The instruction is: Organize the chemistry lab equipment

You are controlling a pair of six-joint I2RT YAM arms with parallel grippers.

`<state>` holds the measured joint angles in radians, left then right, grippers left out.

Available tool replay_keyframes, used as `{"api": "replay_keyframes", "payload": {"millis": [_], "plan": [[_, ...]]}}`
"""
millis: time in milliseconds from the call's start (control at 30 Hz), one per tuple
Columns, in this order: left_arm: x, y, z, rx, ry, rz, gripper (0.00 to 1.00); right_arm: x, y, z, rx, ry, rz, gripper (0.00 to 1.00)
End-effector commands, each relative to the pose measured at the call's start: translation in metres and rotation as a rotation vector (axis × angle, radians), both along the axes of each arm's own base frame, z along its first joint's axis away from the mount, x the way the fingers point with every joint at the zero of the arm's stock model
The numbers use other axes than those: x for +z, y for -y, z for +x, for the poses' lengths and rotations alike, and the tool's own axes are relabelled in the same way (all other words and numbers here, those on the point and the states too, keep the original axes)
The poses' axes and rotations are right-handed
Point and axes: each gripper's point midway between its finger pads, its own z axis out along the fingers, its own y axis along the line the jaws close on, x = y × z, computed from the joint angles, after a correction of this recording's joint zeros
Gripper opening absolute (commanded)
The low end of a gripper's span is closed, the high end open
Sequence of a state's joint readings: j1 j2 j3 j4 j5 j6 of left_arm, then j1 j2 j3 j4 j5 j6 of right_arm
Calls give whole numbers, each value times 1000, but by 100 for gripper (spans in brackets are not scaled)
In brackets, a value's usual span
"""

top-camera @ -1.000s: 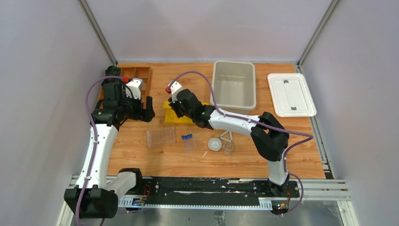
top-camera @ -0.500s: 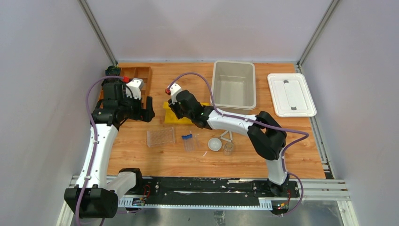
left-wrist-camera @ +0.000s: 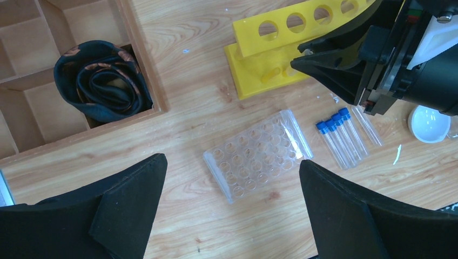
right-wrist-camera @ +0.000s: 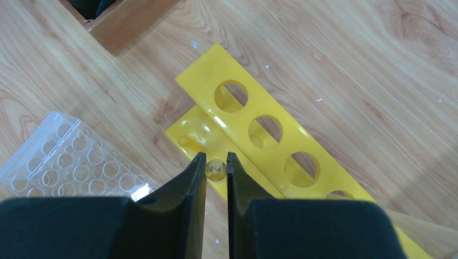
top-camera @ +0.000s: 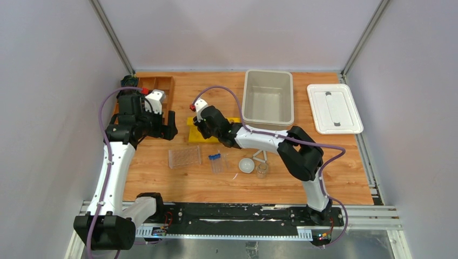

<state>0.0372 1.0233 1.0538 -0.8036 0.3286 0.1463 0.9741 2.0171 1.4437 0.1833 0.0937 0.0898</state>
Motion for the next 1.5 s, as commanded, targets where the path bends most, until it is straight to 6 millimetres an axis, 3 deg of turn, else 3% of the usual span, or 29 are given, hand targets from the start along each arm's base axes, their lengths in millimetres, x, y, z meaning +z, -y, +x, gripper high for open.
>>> {"api": "replay_keyframes", "payload": {"millis": [0,333,567,633,800,867,967,1033,1200,1300,1467], "plan": [[8,-2,2,-2,30,10,99,5,-5,6,-5,-21,21,0],[10,-2,4,0,31,4,99,5,-14,-10,69,-69,48,0],[12,-3,5,4,34,1,99,6,-3,3,23,-32,14,0],[11,-3,5,4,32,3,99,6,0,4,24,-29,2,8],[12,-3,5,5,33,2,99,18,-1,0,47,-31,16,46],[13,-2,5,5,36,-1,99,31,-1,-3,52,-19,35,55],[16,-1,5,1,42,-9,99,56,-2,-15,78,-24,93,60],[17,0,5,-1,43,-11,99,72,2,-21,73,-33,123,60],[19,-1,3,-1,44,-9,99,86,24,-54,101,-99,157,43],[21,0,1,-4,51,-7,99,69,49,-72,65,-169,135,29],[24,2,-1,-8,59,-18,99,24,100,-89,-67,-237,66,18]]}}
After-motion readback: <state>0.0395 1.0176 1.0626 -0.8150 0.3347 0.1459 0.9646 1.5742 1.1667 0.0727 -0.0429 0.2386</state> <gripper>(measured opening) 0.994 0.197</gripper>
